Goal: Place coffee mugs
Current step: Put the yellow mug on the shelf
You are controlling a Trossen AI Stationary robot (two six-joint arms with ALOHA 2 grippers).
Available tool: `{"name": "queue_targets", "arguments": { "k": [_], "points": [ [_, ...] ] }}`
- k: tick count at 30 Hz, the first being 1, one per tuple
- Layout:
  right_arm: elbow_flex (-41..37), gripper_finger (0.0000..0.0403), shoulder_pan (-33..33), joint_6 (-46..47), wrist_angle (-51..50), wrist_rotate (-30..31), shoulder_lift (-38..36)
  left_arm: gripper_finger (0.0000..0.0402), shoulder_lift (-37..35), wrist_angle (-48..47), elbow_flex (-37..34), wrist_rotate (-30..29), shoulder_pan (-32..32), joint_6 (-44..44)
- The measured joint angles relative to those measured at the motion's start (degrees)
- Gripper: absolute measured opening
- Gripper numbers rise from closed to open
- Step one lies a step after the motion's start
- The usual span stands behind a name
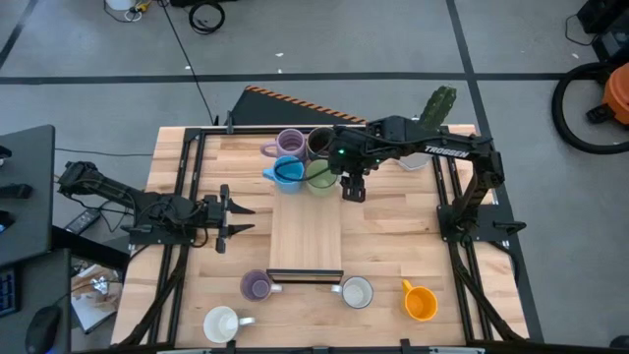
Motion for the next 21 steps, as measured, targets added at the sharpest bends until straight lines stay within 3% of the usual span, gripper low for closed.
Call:
{"name": "queue_targets", "arguments": {
  "k": [12,21],
  "points": [
    [-0.8,0.0225,0.8,3.8,-2.7,1.3,-3.8,0.0172,0.0,0.0,0.0,0.0,0.0,0.3],
    [-14.6,0.0225,4.3,9.5,3.9,4.7,-13.2,0.0172,0.0,0.0,0.0,0.0,0.0,0.4]
  ]
}}
